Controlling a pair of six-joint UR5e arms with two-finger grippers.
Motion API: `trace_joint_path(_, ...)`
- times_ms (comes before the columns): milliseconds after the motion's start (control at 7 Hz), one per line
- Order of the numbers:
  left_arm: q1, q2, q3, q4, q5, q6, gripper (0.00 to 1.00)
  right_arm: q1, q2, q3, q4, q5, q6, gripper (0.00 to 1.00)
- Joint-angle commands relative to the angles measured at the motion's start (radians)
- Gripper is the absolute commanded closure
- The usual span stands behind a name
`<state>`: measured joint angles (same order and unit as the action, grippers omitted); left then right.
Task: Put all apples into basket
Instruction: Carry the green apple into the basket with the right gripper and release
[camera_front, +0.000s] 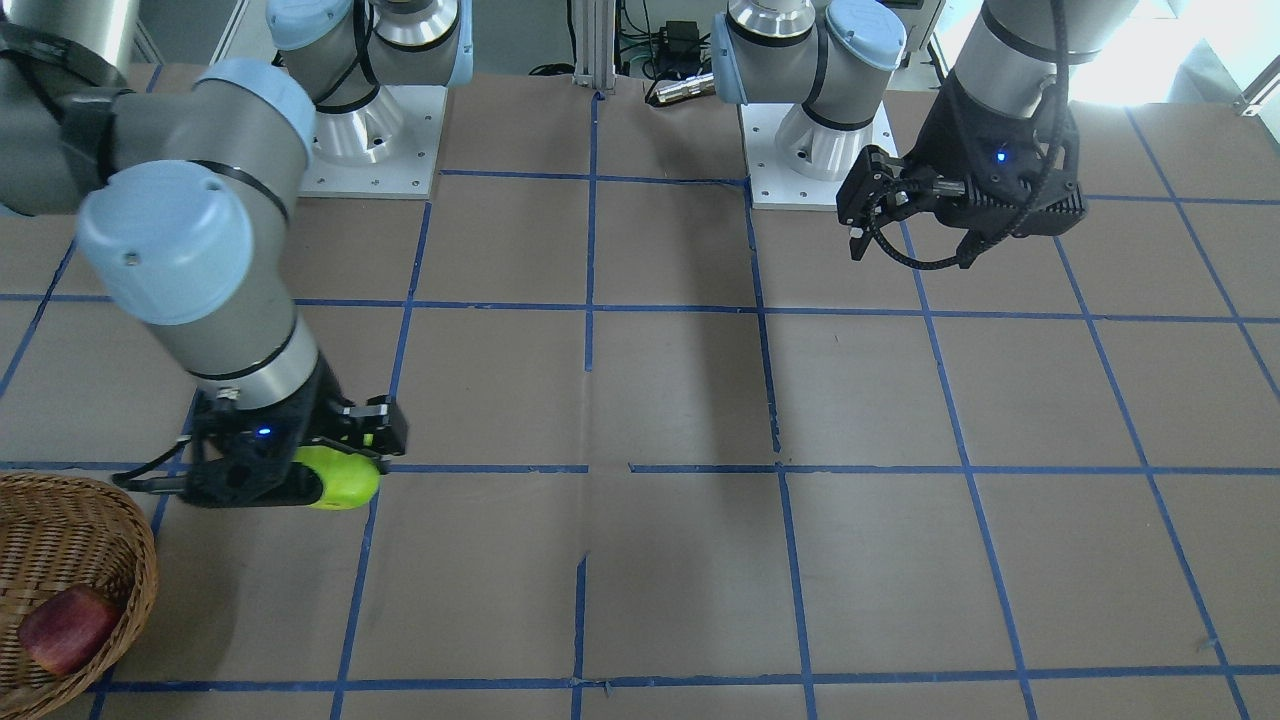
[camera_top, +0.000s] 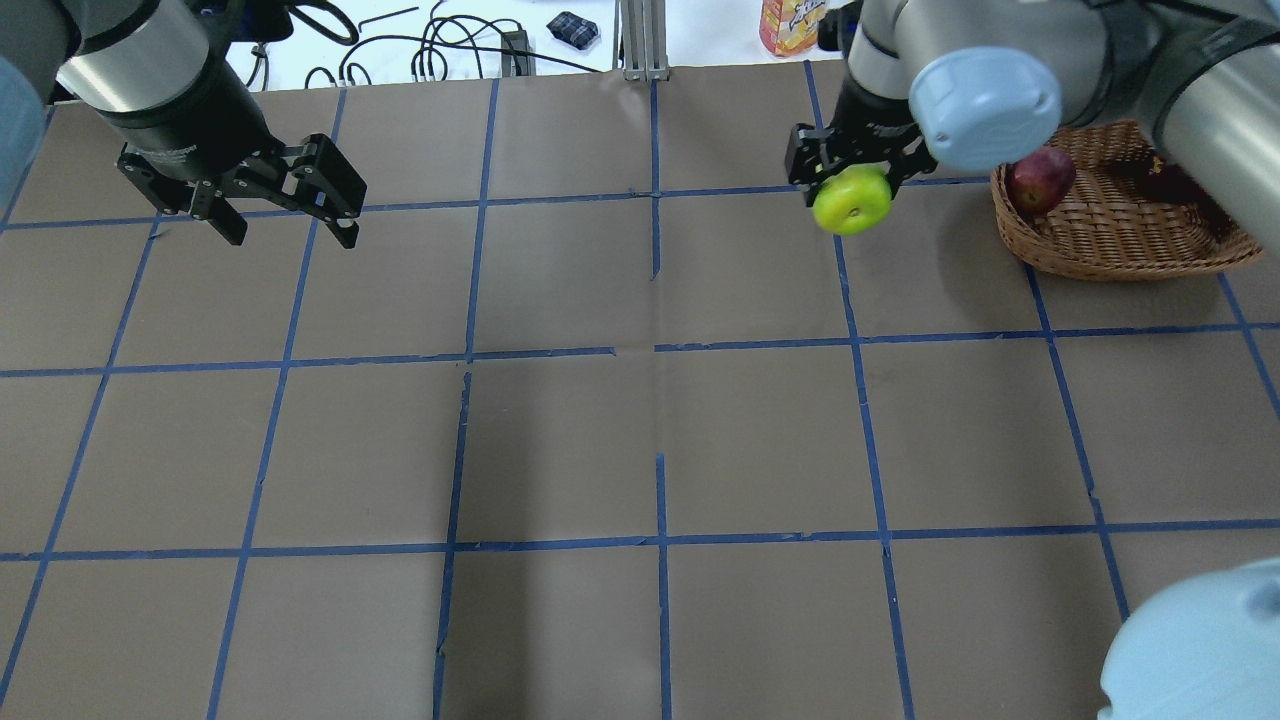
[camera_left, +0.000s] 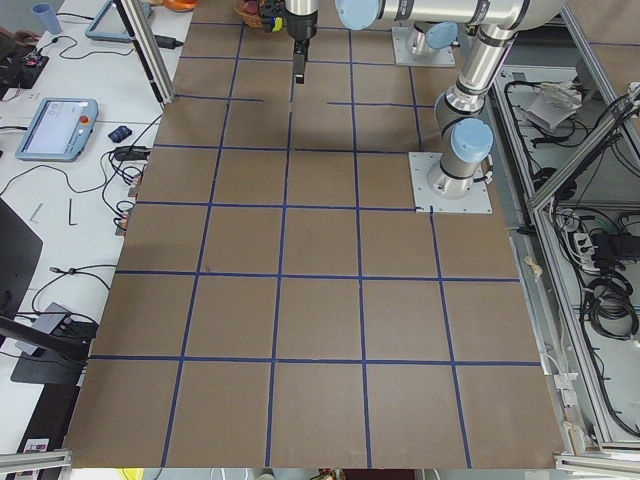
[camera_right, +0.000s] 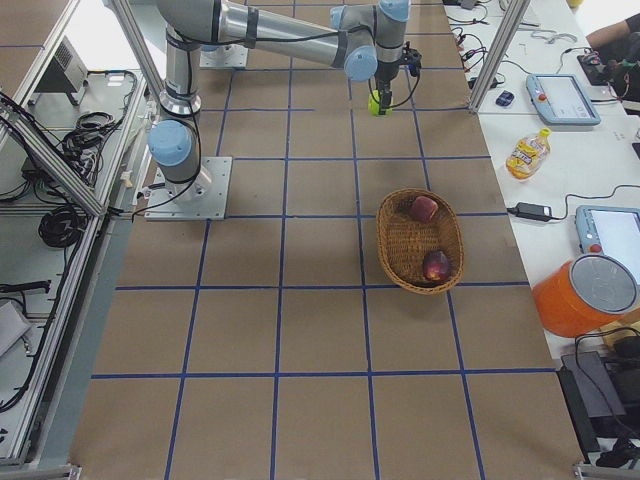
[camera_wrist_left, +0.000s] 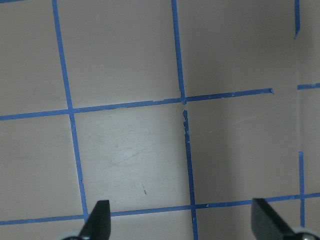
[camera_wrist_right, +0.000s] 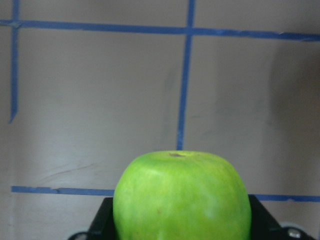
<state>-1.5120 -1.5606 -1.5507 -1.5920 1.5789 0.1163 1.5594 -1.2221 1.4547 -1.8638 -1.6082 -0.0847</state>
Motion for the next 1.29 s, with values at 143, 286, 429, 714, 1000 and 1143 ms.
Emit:
trace_joint_path(143, -0.004, 0.022, -0.002, -0.002, 0.007, -0.049, 0.0, -0.263, 0.123, -0.108, -0.09, -0.07, -0.452, 0.82)
trace_joint_path(286, -0.004, 0.022, -0.002, -0.005, 0.01, -0.047, 0.0, -0.319, 0.178, -0.135, -0.113, -0.071, -0.574, 0.8)
trace_joint_path(429, -0.004, 0.016, 0.009, -0.005, 0.01, -0.047, 0.0, -0.39, 0.208, -0.131, -0.113, -0.062, -0.637, 0.8)
trace_joint_path(714, -0.005, 0.023, 0.012, -0.005, 0.009, -0.047, 0.0, -0.453, 0.277, -0.131, -0.144, -0.03, -0.725, 0.78)
trace_joint_path(1000, -0.005, 0.022, 0.014, -0.011, 0.01, -0.046, 0.0, -0.47, 0.277, -0.141, -0.134, 0.037, -0.734, 0.01)
trace_joint_path(1143, -0.007, 0.03, 0.012, -0.017, 0.01, -0.047, 0.0, -0.47, 0.274, -0.145, -0.121, 0.04, -0.762, 0.0)
